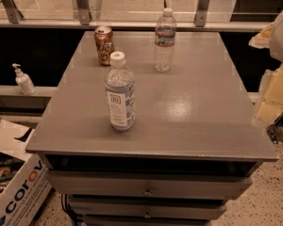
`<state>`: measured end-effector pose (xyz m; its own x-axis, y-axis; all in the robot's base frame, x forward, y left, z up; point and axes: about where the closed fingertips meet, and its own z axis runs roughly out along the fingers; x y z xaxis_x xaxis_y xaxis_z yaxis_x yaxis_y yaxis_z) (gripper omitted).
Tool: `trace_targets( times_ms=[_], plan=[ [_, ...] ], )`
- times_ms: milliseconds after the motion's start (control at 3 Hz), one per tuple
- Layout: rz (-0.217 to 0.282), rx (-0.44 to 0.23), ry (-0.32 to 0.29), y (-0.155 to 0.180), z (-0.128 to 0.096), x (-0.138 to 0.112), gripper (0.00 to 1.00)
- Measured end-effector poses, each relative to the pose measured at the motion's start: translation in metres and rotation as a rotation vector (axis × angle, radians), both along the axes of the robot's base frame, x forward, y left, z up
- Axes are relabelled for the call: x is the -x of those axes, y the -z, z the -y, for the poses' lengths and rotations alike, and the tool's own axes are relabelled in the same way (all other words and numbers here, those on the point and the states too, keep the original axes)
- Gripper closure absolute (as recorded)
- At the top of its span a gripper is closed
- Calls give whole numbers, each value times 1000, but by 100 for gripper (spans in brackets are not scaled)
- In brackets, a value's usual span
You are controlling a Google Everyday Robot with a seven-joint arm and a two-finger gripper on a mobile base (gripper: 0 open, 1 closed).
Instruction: Knock water bottle over
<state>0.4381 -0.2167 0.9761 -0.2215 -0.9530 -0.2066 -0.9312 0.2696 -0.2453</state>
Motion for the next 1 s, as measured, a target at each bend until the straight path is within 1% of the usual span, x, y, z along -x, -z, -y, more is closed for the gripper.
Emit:
trace_targets(
  times_ms=[333, 667, 1000],
  plan=[
    [0, 0, 0, 0, 0, 0, 0],
    [-12, -73, -11, 13, -8, -9, 0],
    [-11, -191, -5, 27, -22, -37, 0]
  ],
)
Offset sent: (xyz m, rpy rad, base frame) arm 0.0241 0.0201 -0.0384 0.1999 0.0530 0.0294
